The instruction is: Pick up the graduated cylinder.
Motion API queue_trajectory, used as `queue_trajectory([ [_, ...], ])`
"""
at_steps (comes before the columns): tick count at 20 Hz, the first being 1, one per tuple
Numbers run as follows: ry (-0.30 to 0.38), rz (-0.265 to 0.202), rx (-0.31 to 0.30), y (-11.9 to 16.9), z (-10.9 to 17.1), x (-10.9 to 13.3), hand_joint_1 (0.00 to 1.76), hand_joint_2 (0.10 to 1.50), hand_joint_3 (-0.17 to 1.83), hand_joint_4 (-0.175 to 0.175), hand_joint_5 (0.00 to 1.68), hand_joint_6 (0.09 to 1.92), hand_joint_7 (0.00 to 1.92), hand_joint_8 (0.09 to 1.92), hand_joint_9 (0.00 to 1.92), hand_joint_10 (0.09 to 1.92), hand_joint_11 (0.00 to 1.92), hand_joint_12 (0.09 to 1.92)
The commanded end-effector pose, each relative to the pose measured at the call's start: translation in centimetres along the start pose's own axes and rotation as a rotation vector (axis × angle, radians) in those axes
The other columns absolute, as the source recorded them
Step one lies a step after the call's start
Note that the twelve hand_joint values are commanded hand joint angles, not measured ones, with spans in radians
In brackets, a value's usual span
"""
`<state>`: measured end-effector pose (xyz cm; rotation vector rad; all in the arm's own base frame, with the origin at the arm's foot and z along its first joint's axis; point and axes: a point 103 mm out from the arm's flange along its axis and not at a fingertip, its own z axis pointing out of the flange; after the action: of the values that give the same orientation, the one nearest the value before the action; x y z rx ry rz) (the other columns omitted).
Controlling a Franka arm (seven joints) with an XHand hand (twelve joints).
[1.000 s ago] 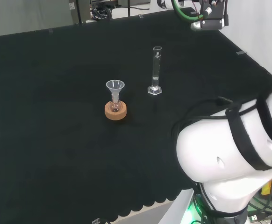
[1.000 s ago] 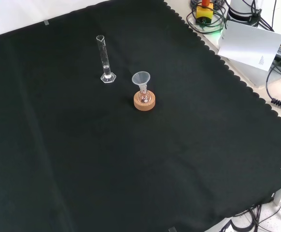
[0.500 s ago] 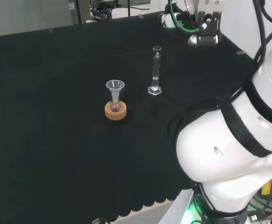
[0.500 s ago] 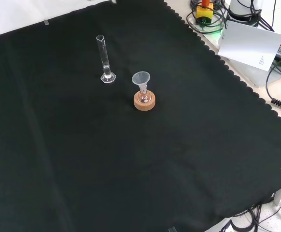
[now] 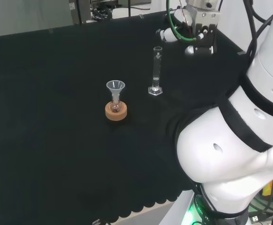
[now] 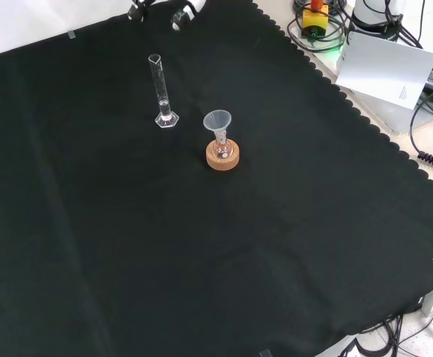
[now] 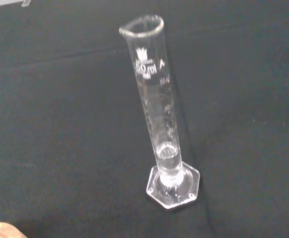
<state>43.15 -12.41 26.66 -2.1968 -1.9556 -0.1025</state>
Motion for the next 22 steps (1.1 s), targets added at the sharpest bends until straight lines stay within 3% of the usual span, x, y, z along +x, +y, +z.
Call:
queue_trajectory([
  [1, 0.035, -0.026, 0.008, 0.5, 2.3, -0.7, 0.62, 0.98, 0.21, -0.046, 0.44, 0.09, 0.36, 0.68, 0.55, 0.60, 0.14, 1.37],
  [5, 0.072, -0.043, 0.016, 0.8, 3.2, -0.9, 0.71, 0.91, 0.23, -0.041, 0.45, 0.09, 0.36, 0.67, 0.53, 0.59, 0.11, 1.37],
  [10, 0.138, -0.058, 0.012, 1.3, 4.0, -1.1, 0.77, 0.78, 0.43, -0.040, 0.45, 0.09, 0.34, 0.67, 0.51, 0.60, 0.11, 1.38],
  [22, 0.304, -0.104, -0.019, 2.0, 6.0, -2.7, 0.83, 0.68, 0.54, -0.045, 0.43, 0.09, 0.29, 0.67, 0.46, 0.61, 0.13, 1.39],
])
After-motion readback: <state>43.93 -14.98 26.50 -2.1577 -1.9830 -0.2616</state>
